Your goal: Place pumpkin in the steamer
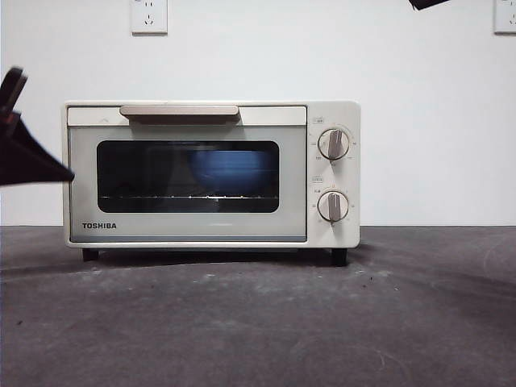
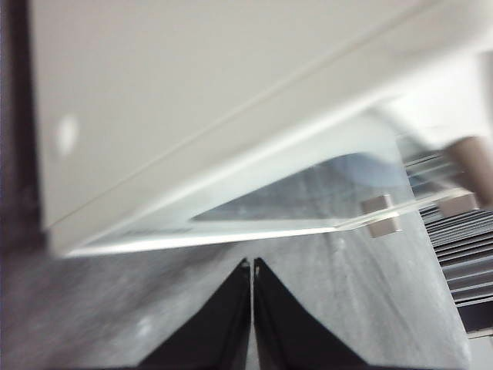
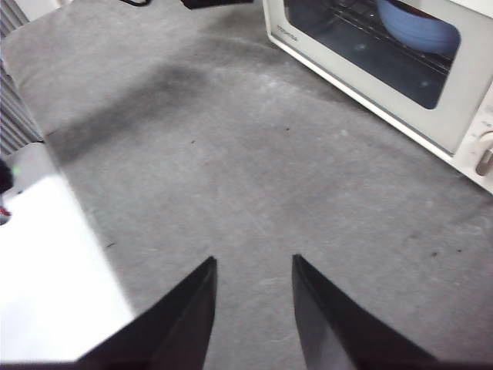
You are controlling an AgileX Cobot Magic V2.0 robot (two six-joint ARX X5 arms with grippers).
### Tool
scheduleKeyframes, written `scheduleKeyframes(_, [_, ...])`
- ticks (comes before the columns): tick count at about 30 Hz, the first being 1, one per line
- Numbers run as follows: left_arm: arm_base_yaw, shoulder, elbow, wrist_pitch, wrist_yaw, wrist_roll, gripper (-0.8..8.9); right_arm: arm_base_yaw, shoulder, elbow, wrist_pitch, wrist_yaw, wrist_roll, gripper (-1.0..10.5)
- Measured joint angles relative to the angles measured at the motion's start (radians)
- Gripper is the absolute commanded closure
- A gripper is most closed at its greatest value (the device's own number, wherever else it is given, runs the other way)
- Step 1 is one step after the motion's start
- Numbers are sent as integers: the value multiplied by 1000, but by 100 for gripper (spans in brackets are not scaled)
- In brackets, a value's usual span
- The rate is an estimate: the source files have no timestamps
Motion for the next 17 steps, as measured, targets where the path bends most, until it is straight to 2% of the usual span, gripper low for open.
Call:
scheduleKeyframes(6, [-51, -188, 1, -71, -99, 15, 798, 0, 0, 0, 32, 10, 0, 788])
scheduleKeyframes(14, [-139, -481, 3, -317, -270, 106, 798, 0, 0, 0, 71, 37, 0, 787])
scheduleKeyframes(17, [-173, -584, 8, -405, -301, 130, 798, 0, 0, 0, 89, 39, 2, 787])
